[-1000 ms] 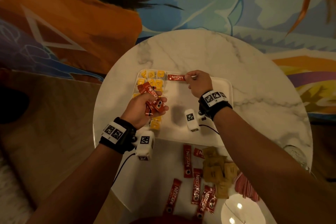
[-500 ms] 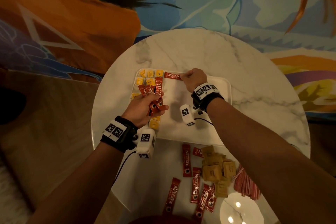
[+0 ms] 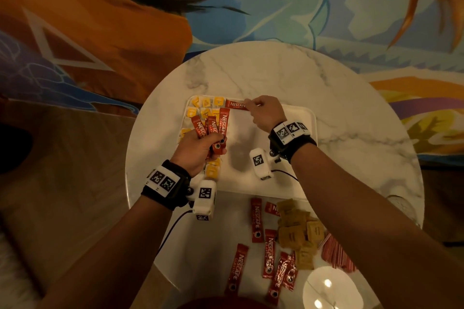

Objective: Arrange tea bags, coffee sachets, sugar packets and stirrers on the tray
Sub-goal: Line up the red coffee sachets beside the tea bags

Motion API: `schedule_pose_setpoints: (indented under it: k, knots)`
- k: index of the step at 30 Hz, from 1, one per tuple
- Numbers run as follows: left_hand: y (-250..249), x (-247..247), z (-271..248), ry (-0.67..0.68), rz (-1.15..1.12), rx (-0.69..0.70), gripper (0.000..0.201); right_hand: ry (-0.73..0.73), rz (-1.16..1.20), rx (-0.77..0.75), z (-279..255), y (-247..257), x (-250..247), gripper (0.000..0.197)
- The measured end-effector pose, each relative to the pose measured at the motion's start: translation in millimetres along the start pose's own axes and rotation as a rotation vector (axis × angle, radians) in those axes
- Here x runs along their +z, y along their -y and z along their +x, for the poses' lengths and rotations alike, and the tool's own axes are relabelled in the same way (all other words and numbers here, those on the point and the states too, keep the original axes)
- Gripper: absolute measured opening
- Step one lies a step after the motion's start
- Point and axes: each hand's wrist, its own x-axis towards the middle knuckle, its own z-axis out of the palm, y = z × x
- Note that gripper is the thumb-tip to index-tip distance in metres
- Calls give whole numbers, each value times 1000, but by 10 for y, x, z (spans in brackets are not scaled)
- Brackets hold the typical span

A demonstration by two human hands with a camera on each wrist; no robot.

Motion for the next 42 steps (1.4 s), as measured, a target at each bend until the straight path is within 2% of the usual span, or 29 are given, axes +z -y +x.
schedule_pose_setpoints:
  k: [5, 8, 10, 15, 19, 22, 25, 29, 35, 39, 42]
  knots:
    - [-1, 49, 10, -11, -64, -22, 18, 221, 178, -95, -546, 148, -43, 29]
    - [-9, 72, -10, 14, -58, -5, 22, 286, 206, -170, -755, 141, 9, 19]
    - [-6, 81, -30, 38, -64, -6, 23, 275, 246, -196, -825, 113, 42, 11]
    - [6, 67, -3, -3, -59, -4, 23, 226, 203, -180, -844, 50, 42, 11]
    - [-56, 67, 18, -17, -62, -14, 25, 270, 124, -201, -854, 7, -1, 8]
    - [-100, 86, 3, 25, 9, 48, 22, 328, 111, -224, -890, 14, -43, 6]
    - [-101, 113, 20, 46, 66, 81, 21, 328, 69, -265, -915, 25, -73, 8]
    - [-119, 137, 69, 1, 43, 93, 27, 228, 208, -188, -899, -14, -96, 10]
    - [-123, 106, 145, -62, -22, 84, 13, 168, 412, -14, -893, -119, -123, 14]
    - [-126, 105, 175, -65, -73, 54, 12, 166, 432, -1, -852, -125, -122, 13]
    - [-138, 89, 189, -61, -82, 51, 20, 147, 414, -11, -747, -109, -150, 13]
